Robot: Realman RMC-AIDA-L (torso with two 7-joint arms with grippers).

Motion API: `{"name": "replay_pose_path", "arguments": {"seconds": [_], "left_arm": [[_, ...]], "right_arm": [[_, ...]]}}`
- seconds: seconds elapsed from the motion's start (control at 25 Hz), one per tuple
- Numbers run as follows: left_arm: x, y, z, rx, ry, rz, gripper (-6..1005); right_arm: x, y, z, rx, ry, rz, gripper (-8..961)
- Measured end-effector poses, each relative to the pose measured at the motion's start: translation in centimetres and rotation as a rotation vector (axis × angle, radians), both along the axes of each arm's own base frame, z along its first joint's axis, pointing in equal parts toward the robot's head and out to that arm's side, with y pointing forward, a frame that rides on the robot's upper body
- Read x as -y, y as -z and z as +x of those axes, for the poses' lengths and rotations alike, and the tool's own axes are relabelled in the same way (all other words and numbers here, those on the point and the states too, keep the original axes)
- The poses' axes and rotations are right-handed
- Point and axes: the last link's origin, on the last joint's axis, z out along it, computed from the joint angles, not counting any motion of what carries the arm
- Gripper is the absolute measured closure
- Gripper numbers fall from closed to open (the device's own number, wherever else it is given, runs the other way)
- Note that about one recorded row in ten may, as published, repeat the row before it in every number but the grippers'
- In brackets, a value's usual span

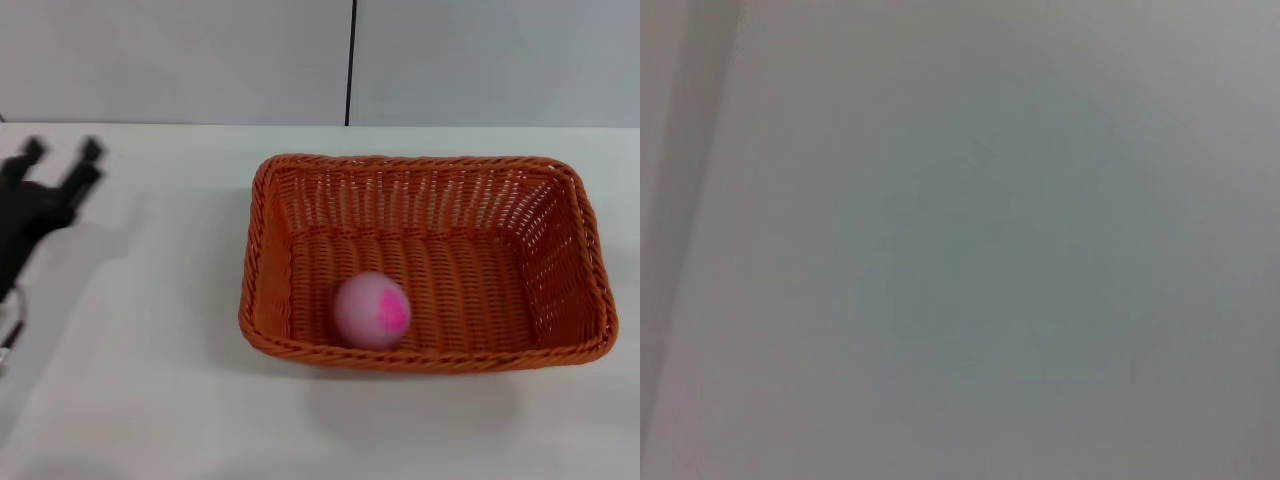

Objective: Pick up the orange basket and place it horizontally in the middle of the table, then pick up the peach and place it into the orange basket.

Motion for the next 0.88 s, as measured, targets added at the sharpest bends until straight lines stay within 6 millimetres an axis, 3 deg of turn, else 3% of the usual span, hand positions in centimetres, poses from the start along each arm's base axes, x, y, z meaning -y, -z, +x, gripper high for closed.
{"name": "replay_pose_path", "arguments": {"seconds": [0.28,0.88], "left_arm": [[1.4,-3.5,-3.4,0.034,-0.149,0.182,191],[2.5,-4.0,-3.9,-0.019,-0.150,0.222,192]], "right_arm": [[-0.1,-0.9,2.6,-0.018,0.165,0.030,245],[-1.4,0.1,3.4,-0.004,0.244,0.008,245]]}}
